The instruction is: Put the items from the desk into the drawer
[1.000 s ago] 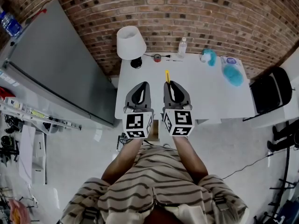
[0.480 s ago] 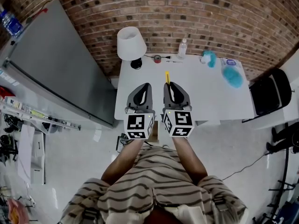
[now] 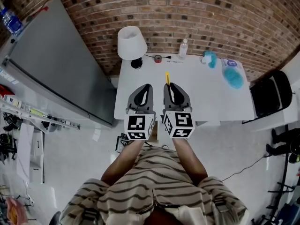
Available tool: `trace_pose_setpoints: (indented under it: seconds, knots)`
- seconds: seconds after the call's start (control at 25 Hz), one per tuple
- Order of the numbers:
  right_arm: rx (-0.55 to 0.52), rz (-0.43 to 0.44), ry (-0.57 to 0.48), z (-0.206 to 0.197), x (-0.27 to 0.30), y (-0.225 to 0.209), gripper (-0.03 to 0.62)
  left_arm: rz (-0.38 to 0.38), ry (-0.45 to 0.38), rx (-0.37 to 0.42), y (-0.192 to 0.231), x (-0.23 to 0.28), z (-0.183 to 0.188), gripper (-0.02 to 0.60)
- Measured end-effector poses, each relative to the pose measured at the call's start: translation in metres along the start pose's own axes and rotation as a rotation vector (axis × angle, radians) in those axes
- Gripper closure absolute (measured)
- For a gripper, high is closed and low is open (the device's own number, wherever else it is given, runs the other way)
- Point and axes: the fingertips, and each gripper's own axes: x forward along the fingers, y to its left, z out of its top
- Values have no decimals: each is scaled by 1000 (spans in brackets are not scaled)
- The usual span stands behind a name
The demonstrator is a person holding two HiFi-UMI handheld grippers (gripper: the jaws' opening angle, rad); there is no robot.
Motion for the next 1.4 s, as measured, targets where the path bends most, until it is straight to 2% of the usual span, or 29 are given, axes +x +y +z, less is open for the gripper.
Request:
trace_pose_setpoints:
  seconds: [0.48,0.96,1.4]
  knots:
    - [-1,67,44,-15,-1,23,526,58,42,-18,15,-15,-17,574]
    - [-24,191,157,-59,6,72,526,145,113,-51,48,-40,-51,574]
    - [-28,242,271,-103,7,106,526,187,191,-78,73,-68,-81,574]
